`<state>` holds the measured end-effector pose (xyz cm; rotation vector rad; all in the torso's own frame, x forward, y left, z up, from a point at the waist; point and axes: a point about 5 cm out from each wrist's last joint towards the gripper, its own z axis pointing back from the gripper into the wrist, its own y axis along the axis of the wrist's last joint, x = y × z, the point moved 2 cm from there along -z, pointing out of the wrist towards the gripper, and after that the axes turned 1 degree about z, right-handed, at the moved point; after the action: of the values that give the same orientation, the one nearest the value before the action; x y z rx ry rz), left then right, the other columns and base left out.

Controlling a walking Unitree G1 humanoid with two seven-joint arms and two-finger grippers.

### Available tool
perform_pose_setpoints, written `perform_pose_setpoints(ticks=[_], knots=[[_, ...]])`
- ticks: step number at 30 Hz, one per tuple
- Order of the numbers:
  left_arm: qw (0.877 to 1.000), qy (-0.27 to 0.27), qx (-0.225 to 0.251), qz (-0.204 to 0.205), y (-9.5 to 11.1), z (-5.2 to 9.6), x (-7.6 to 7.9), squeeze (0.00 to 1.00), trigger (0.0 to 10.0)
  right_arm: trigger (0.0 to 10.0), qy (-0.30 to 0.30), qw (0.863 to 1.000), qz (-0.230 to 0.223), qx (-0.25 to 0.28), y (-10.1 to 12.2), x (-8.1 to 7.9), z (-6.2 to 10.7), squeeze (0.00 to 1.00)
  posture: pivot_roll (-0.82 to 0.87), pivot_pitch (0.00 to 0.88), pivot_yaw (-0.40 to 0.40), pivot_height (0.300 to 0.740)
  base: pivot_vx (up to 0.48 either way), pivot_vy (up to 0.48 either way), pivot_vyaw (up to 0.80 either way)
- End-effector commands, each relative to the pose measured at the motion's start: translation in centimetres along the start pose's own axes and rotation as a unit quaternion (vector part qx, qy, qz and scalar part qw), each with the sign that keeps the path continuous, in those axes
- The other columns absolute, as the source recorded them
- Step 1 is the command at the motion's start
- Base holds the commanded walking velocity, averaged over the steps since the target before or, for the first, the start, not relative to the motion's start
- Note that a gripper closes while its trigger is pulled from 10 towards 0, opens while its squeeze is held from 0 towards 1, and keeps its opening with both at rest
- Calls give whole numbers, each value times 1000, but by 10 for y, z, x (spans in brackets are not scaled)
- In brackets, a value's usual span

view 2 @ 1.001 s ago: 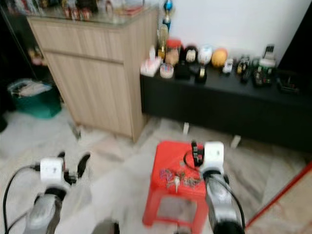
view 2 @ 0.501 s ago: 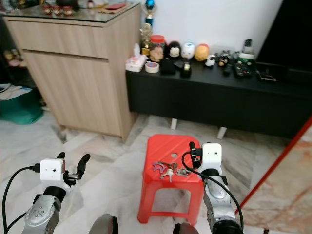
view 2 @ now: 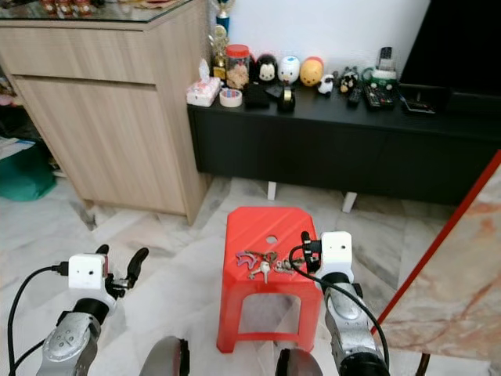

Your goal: Hang keys on a hook

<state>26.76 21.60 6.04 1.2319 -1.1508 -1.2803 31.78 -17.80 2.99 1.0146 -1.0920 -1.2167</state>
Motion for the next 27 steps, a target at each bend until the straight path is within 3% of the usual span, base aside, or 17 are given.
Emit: perform_pose_setpoints(ticks=[1, 5, 10, 18, 23, 27], knots=[[1000, 1, 6, 8, 4, -2, 0, 0, 10000, 10000, 0, 1000, 3, 3, 3, 0, -2, 0, 79, 0, -32, 608, 0, 0, 0], [1000, -6, 0, 12, 3, -3, 0, 0, 10000, 10000, 16, 1000, 15, 4, 1, -3, 0, 0, 77, 0, -29, 608, 0, 0, 0], [1000, -4, 4, 17, 5, -4, -1, 0, 10000, 10000, 20, 1000, 16, 5, 1, -5, 0, 0, 76, 0, -29, 608, 0, 0, 713], [1000, -4, 3, 14, 6, -4, -2, 0, 10000, 10000, 11, 1000, 0, -2, -1, -2, -1, 0, 78, 0, -26, 608, 0, 0, 0], [1000, -4, 2, 14, 6, -4, -3, 0, 10000, 10000, 13, 1000, 7, -3, -1, -3, -1, 0, 78, 0, -25, 608, 246, 0, 0], [1000, -4, 3, 14, 6, -5, -3, 0, 10000, 10000, 18, 1000, 9, 0, 0, -4, -1, 0, 79, 0, -25, 608, 277, 0, 800]])
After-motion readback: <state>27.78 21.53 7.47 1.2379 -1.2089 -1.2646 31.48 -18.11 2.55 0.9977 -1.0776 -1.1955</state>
